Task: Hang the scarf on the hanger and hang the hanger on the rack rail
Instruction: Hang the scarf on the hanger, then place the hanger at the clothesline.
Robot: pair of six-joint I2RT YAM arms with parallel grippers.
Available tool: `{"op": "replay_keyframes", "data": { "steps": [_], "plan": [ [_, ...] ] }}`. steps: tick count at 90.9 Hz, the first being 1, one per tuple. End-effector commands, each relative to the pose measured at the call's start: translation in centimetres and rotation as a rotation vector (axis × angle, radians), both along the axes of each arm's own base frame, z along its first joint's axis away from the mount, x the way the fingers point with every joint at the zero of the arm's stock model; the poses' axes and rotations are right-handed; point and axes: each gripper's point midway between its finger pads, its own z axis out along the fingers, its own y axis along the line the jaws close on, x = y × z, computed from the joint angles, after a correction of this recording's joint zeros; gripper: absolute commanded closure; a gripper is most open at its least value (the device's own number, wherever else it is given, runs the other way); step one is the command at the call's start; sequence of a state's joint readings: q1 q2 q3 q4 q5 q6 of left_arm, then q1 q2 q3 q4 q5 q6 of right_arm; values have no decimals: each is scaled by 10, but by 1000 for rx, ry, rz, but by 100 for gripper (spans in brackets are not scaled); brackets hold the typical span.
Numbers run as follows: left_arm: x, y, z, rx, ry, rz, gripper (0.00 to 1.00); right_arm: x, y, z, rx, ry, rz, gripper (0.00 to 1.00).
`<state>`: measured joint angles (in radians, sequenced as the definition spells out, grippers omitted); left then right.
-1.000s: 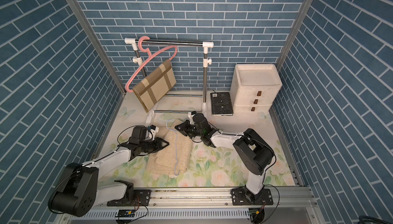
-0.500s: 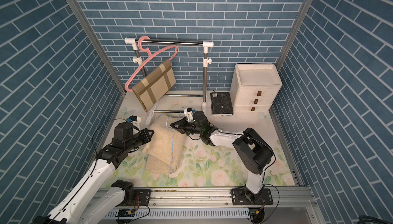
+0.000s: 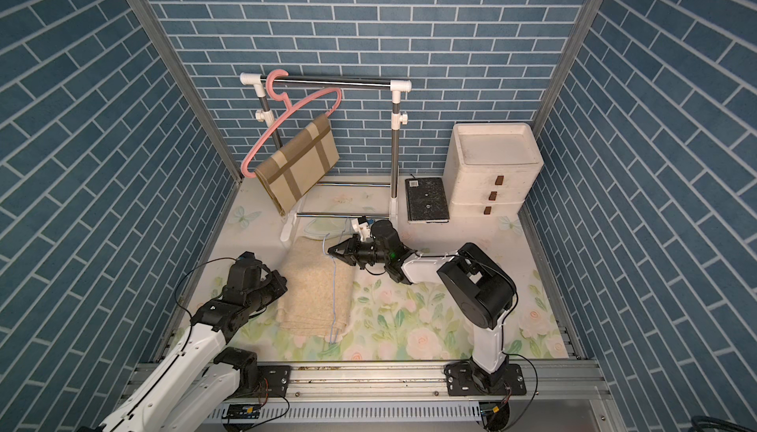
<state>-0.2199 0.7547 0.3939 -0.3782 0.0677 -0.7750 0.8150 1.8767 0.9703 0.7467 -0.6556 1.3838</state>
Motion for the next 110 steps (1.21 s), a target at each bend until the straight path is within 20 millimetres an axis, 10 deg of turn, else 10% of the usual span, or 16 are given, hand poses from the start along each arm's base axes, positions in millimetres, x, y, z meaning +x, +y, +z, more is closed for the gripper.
{"op": "replay_keyframes", "data": {
  "steps": [1,20,45,79,110],
  "plan": [
    [5,10,-3,27,-19,48,100,-1,-7,-6,-2,-10,23,100],
    [10,13,1,48,-47,55,86,5,-19,7,7,-34,-1,100],
    [27,9,96,134,-259,-57,42,15,-25,46,43,-72,-21,100],
    [-2,-83,217,-206,-656,-528,35,42,-53,99,68,-58,-128,100],
    [-21,-130,227,-274,-660,-651,34,58,-54,133,98,-78,-185,100]
  ]
}}
